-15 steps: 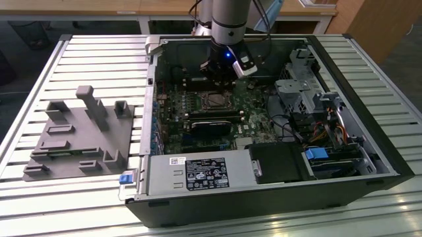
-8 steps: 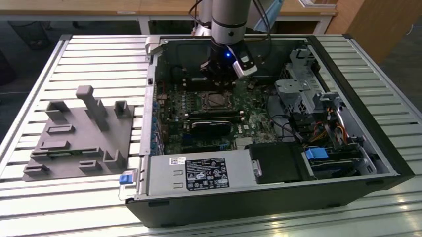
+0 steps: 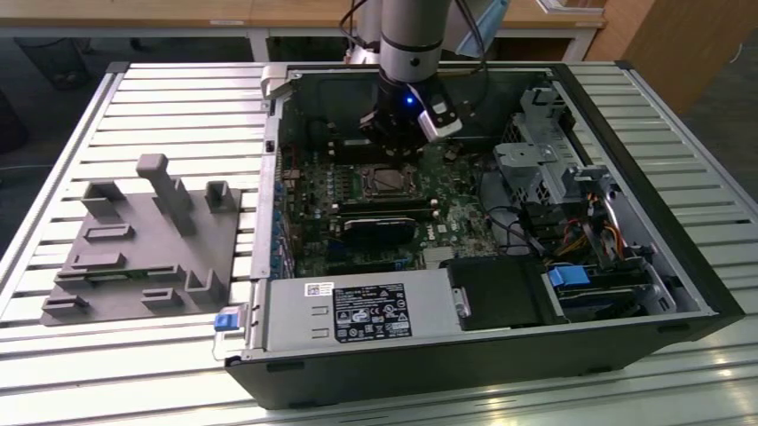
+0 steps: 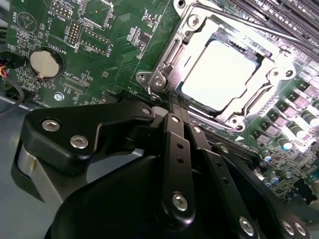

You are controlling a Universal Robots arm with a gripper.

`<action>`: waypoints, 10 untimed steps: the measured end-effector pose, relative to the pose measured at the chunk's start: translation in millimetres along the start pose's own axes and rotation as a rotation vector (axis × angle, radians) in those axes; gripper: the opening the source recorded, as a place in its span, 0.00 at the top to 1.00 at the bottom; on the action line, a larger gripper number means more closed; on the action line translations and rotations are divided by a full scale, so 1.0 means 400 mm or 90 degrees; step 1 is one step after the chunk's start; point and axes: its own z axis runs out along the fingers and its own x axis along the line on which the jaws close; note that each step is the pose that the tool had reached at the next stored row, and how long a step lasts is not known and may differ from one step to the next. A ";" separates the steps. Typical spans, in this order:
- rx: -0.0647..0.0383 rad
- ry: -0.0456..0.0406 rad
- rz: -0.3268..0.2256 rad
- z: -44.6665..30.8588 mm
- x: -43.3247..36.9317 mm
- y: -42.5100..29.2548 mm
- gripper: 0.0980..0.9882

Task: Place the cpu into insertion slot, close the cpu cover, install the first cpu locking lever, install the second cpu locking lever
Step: 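Install the first cpu locking lever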

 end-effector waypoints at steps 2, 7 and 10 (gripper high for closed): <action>0.000 0.0000 0.000 0.003 -0.001 0.000 0.99; -0.001 0.0001 0.000 0.004 -0.001 0.002 0.99; -0.001 0.0001 0.000 0.002 -0.001 0.003 0.99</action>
